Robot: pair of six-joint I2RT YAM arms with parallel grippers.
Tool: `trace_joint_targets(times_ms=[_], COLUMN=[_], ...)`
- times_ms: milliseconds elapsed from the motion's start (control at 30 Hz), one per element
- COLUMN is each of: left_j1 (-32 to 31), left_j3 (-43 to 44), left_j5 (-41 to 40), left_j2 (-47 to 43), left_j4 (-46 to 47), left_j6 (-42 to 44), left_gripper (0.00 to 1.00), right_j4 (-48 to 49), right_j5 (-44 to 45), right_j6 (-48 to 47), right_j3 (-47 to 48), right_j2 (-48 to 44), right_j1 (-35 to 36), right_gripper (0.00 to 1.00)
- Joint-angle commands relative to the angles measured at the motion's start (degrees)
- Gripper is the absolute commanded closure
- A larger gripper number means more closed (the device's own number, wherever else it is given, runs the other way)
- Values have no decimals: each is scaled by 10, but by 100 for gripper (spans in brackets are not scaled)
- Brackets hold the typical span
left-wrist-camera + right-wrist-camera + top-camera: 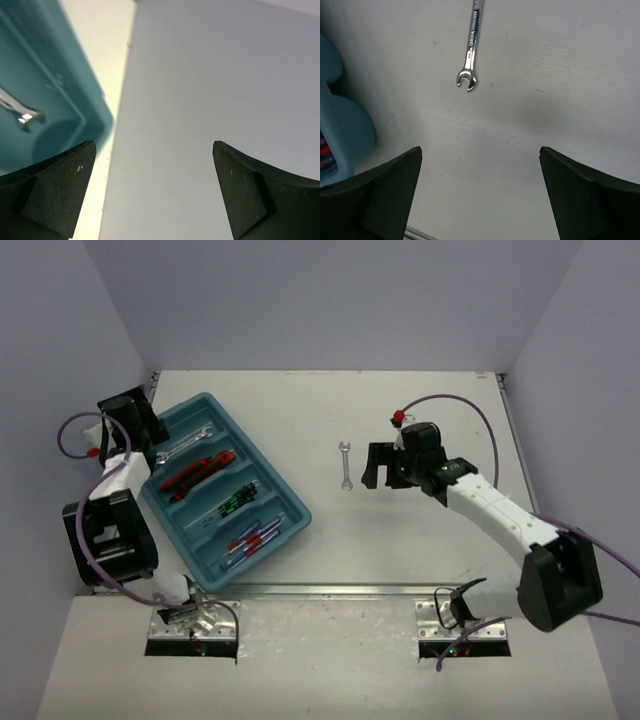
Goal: Sort the tools into containers
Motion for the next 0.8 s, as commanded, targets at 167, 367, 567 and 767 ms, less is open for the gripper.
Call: trace_joint_targets(times_ms=[167, 367, 567, 767], left_j1=[6, -2, -2, -2], left_j3=[-77, -169, -114, -117], left_j5=[281, 361, 387, 423], left_j2=[-229, -417, -443, -463], left_j4=[18, -43, -209, -249], left_j6=[202, 372, 556, 605], left_gripper=[0, 0, 0, 0], right_j4=[-82, -159, -194, -203], right_j5=[77, 115, 147, 132], right_j6=[71, 59, 49, 58], right_j3=[271, 426, 496, 473], right_j2=[327, 483, 573, 602], right_j1=[9, 36, 54, 54], right_gripper=[5, 22, 51, 75])
